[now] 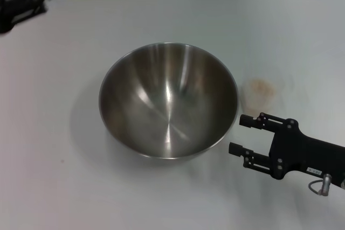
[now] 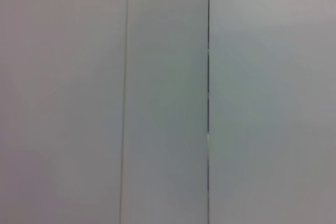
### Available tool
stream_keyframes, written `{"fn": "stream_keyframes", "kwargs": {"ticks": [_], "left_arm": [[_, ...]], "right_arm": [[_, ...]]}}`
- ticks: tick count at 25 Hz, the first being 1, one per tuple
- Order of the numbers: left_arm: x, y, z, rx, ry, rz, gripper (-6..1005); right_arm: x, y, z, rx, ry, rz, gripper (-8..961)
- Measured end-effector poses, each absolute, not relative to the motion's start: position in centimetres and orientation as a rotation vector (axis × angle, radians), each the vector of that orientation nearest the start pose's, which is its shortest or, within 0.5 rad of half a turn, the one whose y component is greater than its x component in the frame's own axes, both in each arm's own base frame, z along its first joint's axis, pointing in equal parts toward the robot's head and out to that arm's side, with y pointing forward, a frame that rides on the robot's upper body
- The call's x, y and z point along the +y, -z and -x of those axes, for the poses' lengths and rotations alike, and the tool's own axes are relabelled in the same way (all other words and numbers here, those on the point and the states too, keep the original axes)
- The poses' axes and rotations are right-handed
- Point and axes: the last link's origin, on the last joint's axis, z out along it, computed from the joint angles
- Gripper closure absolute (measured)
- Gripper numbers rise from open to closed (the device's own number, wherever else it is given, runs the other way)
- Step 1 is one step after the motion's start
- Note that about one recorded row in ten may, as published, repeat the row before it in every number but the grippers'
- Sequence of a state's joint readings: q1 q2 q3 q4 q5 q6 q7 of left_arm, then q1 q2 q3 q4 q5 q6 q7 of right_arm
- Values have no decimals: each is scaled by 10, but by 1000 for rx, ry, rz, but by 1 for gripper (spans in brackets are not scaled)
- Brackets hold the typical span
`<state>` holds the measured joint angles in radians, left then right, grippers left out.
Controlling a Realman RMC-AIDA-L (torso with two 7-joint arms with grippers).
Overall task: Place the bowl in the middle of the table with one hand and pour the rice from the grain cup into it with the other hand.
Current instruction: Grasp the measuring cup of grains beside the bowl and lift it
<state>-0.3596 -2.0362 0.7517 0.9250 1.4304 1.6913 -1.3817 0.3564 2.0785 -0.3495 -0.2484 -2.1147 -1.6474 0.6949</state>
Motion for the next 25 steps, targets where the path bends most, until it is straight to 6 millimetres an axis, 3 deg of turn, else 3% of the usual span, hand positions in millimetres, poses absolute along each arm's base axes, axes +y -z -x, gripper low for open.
{"fn": "stream_keyframes", "kwargs": {"ticks": [1, 2, 3, 9, 15, 19, 23, 25], "left_arm": [[319, -103, 232, -254, 1155, 2374, 234], [307, -103, 252, -278, 1164, 2338, 226], [303, -102, 259, -292, 1169, 2329, 217], [272, -94, 290, -306, 1212, 2336, 184], [252, -77, 303, -289, 1183, 2361, 185], [236, -56, 308, -286, 1170, 2422, 185], [232, -49, 310, -286, 1165, 2437, 185], [222, -34, 313, -283, 1150, 2457, 185]], "right_arm": [[233, 42, -316, 416, -905, 2541, 297], [233, 42, -316, 416, -905, 2539, 297], [233, 42, -316, 416, -906, 2539, 297], [233, 42, -316, 416, -904, 2538, 297], [233, 42, -317, 420, -898, 2537, 297], [233, 42, -317, 421, -899, 2534, 297], [233, 42, -316, 420, -904, 2534, 297], [233, 42, -316, 420, -906, 2534, 297]]}}
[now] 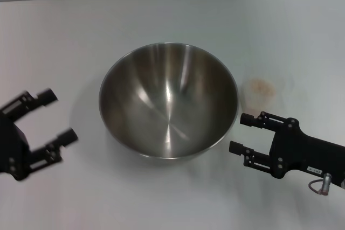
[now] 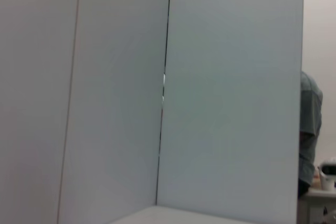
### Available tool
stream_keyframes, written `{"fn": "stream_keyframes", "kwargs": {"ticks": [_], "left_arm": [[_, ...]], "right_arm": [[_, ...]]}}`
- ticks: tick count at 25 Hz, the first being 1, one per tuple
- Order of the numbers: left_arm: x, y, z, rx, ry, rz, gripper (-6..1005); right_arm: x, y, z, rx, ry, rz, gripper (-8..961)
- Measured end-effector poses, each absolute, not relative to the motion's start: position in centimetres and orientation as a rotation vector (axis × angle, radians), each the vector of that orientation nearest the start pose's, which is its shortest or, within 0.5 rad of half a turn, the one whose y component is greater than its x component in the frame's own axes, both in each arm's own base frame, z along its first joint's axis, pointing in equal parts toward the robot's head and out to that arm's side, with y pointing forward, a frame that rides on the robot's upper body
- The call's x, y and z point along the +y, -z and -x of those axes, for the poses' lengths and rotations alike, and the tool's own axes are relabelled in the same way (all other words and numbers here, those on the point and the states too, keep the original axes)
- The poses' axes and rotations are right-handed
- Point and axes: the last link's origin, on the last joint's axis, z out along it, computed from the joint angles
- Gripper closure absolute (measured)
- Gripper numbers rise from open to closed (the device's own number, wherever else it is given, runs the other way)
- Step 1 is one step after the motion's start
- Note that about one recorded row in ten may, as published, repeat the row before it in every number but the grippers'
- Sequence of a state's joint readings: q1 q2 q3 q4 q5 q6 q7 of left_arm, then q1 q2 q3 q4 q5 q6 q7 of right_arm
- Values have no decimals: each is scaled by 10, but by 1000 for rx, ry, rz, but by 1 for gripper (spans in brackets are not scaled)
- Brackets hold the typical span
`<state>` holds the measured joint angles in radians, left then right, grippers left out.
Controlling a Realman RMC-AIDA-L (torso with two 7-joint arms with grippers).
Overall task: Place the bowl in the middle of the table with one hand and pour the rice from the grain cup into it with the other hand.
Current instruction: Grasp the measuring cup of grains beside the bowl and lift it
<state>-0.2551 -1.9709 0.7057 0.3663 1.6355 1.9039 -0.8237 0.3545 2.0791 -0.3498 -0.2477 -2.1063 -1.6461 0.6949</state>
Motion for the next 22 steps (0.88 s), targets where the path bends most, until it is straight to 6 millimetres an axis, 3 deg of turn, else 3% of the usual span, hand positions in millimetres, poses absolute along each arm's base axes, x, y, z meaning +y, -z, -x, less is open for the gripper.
{"fn": "stream_keyframes", "kwargs": {"ticks": [4, 13, 22], "left_arm": [[216, -18, 319, -273, 1068, 2504, 185], [215, -14, 328, -244, 968, 2524, 184], [211, 3, 332, -215, 878, 2558, 184]], "right_arm": [[232, 42, -316, 421, -908, 2533, 297], [232, 42, -317, 425, -903, 2532, 296], [231, 42, -318, 429, -897, 2530, 296]]}}
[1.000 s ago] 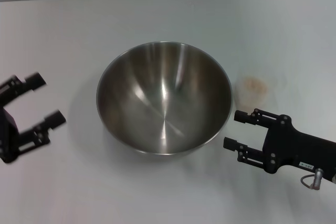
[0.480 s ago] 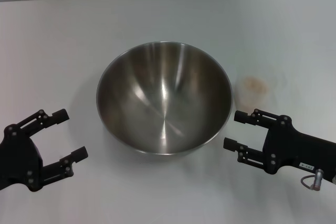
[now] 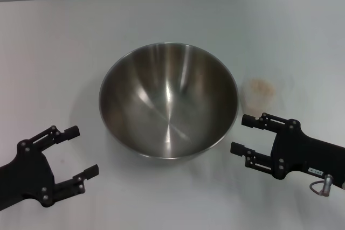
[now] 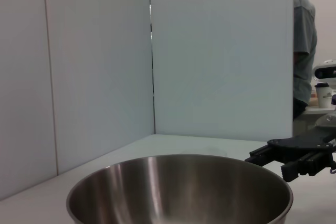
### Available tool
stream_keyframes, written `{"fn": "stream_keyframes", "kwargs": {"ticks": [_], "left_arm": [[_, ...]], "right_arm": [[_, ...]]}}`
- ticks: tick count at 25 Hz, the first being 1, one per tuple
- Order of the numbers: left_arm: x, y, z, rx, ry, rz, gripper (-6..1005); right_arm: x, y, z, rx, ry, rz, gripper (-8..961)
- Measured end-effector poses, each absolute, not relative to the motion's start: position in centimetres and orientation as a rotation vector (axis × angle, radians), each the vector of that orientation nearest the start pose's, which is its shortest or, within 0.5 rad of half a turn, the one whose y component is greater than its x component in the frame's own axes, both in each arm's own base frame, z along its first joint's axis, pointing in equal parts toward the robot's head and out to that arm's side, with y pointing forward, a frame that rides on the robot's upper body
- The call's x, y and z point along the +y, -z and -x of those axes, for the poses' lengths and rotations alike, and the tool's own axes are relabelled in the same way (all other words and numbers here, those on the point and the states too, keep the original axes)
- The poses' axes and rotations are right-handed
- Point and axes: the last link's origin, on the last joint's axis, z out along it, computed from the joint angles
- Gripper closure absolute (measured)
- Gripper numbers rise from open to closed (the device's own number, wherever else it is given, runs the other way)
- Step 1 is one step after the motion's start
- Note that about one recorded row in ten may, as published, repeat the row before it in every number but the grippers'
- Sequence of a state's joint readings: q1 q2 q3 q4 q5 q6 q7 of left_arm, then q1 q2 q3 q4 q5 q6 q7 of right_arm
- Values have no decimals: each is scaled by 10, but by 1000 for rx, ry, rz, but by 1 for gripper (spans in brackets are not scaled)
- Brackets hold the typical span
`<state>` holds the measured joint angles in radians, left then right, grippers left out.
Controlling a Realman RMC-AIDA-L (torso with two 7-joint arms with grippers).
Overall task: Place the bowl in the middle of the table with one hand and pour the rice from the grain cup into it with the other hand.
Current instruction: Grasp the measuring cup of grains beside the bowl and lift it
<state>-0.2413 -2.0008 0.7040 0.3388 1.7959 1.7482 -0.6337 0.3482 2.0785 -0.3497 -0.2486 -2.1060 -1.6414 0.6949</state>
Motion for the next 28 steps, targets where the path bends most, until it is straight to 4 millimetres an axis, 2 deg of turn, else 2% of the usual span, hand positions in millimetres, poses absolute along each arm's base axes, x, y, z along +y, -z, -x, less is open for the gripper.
{"fn": "stream_keyframes", "kwargs": {"ticks": [13, 18, 21, 22, 26, 27, 28], "left_arm": [[215, 2, 330, -209, 882, 2560, 184], [217, 1, 330, -210, 883, 2559, 185], [218, 1, 330, -213, 883, 2561, 185], [218, 1, 330, -214, 882, 2563, 185], [220, 0, 330, -228, 880, 2569, 184], [220, 0, 330, -229, 880, 2569, 184], [220, -1, 330, -230, 879, 2570, 184]], "right_arm": [[230, 43, -319, 437, -898, 2528, 296], [220, 42, -321, 454, -929, 2490, 296], [209, 37, -324, 431, -971, 2381, 296], [203, 34, -327, 436, -988, 2295, 296], [194, 30, -333, 450, -994, 2161, 296], [187, 29, -336, 447, -983, 2054, 296], [187, 29, -336, 447, -983, 2054, 296]]}}
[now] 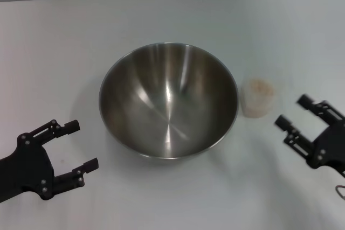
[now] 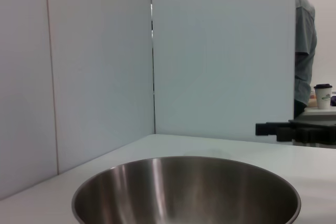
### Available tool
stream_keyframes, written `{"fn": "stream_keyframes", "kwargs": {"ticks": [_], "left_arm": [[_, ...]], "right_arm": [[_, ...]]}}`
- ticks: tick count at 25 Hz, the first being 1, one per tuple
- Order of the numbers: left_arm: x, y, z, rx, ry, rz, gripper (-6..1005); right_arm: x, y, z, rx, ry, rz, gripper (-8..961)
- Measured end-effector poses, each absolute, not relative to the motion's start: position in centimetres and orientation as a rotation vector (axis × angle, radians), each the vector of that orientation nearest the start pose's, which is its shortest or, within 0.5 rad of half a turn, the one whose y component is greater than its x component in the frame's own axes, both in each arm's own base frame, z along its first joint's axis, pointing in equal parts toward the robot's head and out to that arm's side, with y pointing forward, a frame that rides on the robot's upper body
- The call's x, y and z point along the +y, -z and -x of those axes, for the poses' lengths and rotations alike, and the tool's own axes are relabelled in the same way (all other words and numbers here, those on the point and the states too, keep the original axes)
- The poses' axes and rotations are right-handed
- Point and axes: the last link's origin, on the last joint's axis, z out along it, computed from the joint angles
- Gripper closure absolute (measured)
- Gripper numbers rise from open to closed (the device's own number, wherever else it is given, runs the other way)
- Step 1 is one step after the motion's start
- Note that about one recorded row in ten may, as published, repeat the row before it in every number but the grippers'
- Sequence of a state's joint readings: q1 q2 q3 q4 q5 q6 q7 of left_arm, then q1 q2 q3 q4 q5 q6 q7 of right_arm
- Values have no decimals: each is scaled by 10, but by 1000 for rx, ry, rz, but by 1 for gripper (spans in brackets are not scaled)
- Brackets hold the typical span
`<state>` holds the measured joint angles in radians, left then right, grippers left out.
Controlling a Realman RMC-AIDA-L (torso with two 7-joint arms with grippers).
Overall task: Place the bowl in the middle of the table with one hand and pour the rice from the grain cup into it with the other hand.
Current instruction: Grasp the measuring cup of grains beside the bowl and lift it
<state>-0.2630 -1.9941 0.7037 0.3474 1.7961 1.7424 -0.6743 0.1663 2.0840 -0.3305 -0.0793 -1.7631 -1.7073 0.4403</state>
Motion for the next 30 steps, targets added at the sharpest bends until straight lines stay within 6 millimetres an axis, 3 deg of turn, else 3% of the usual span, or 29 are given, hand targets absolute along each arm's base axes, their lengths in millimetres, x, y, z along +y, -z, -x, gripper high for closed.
{"fn": "stream_keyframes", "kwargs": {"ticks": [4, 14, 30], "left_arm": [[221, -2, 330, -233, 876, 2572, 185], [222, -7, 332, -226, 868, 2576, 185], [220, -10, 333, -223, 875, 2575, 184]], "right_arm": [[177, 30, -341, 446, -917, 1851, 296], [174, 35, -354, 522, -753, 1632, 296], [183, 44, -355, 555, -707, 1677, 297]]}}
